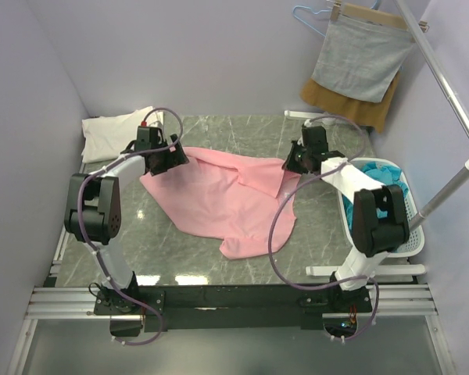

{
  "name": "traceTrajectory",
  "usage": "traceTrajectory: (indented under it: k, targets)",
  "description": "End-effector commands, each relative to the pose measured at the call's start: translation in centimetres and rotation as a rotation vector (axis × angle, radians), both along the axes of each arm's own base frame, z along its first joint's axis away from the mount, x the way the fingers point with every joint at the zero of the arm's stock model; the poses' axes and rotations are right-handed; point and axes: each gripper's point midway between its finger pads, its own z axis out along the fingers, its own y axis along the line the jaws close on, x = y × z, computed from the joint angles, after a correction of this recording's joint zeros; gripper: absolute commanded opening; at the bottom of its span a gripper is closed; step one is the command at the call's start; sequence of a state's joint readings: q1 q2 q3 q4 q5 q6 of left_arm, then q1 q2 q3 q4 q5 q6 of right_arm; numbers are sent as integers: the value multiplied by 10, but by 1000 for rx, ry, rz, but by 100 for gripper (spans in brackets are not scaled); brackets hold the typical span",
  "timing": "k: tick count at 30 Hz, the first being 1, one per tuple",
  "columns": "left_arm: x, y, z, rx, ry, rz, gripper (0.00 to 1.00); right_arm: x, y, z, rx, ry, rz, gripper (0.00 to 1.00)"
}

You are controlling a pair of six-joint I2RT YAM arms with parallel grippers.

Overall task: Fold and stack the t-shirts
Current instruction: Flatten out the tshirt

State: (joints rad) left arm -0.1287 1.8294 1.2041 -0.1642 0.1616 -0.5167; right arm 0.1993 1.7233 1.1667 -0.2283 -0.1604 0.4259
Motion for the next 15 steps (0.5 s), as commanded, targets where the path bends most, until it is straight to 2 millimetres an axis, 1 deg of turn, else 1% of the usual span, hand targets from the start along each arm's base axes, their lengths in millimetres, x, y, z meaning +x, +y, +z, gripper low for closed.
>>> traceTrajectory:
  k: [1,2,3,4,5,6,8,10,11,15]
  targets:
    - [37,-1,26,10,-86,4,99,11,-20,66,-44,-184,-75,0]
    - [46,-1,28,9,-92,5,100,11,-24,72,-55,-197,-87,0]
    - [50,0,27,4,-90,9,100,9,-27,82,-61,-219,-94,0]
    - [56,5,27,3,-87,21,99,9,-30,88,-67,-233,-100,0]
    - [65,6,27,-4,-88,25,100,9,-34,92,-81,-242,-113,0]
    - [70,6,29,-14,-92,22,99,7,-36,99,-83,-253,-116,0]
    - [85,10,30,-17,-106,31,100,6,-37,103,-94,-253,-109,0]
    - [95,15,27,-8,-103,41,100,5,-38,106,-97,-258,-106,0]
    - [107,14,27,-12,-112,35,100,5,-38,106,-100,-259,-103,0]
    - [128,7,20,-14,-143,-20,100,5,-33,107,-85,-257,-82,0]
